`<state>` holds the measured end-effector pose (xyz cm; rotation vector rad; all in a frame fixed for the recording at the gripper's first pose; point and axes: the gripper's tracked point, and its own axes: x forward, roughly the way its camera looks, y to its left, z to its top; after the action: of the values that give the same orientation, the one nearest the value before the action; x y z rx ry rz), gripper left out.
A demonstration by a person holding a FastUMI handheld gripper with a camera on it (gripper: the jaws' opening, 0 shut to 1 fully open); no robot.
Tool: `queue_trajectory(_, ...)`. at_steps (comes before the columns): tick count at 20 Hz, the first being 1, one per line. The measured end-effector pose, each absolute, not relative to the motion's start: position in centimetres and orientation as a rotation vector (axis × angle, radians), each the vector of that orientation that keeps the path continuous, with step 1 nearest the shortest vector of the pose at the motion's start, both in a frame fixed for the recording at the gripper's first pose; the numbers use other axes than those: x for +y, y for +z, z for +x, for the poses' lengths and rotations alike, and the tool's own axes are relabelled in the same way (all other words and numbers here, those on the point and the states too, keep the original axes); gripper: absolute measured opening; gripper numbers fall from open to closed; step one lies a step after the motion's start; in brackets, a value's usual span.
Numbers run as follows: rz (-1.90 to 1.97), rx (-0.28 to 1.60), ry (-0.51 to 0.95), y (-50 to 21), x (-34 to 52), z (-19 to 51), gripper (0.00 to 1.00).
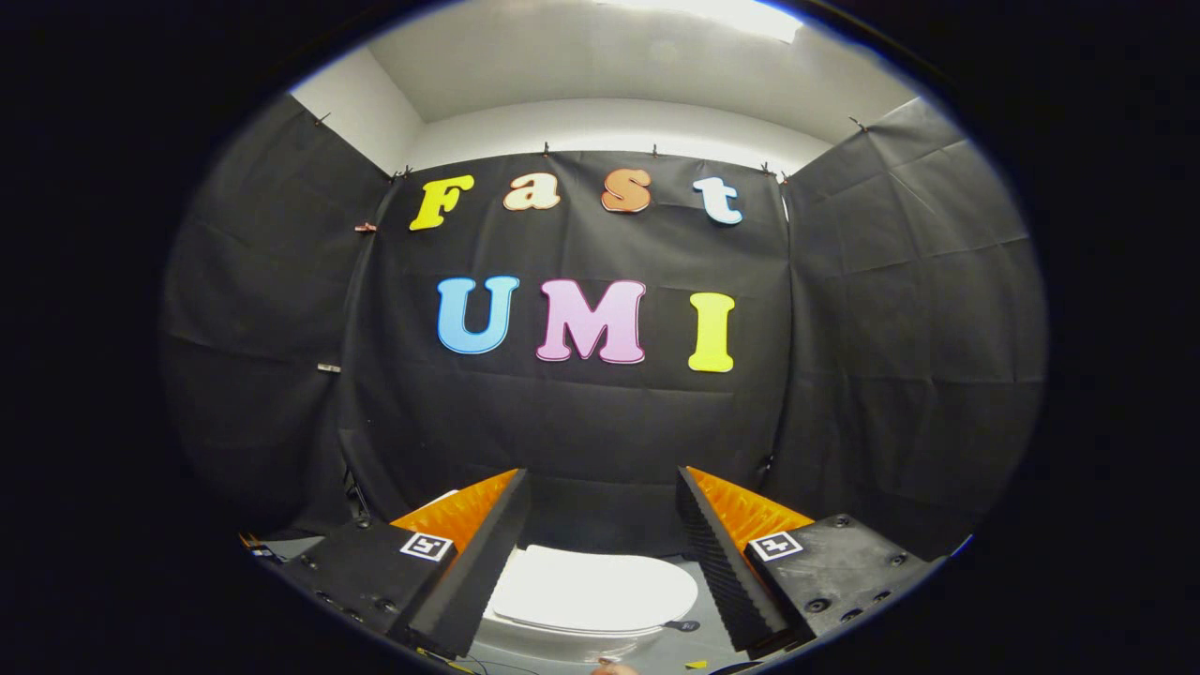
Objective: Open the toilet lid.
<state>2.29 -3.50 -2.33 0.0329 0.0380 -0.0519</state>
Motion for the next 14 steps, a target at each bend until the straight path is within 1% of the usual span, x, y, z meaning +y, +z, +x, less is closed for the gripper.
queue_trajectory(4, 0.047, 0.065, -0.084, -4.0, -5.2, 3.5, 0.99)
queue_trajectory(8, 0.094, 0.087, -0.148, -6.2, -8.2, 5.2, 0.99)
queue_trajectory(14, 0.204, 0.147, -0.211, -12.3, -12.5, 8.2, 0.99)
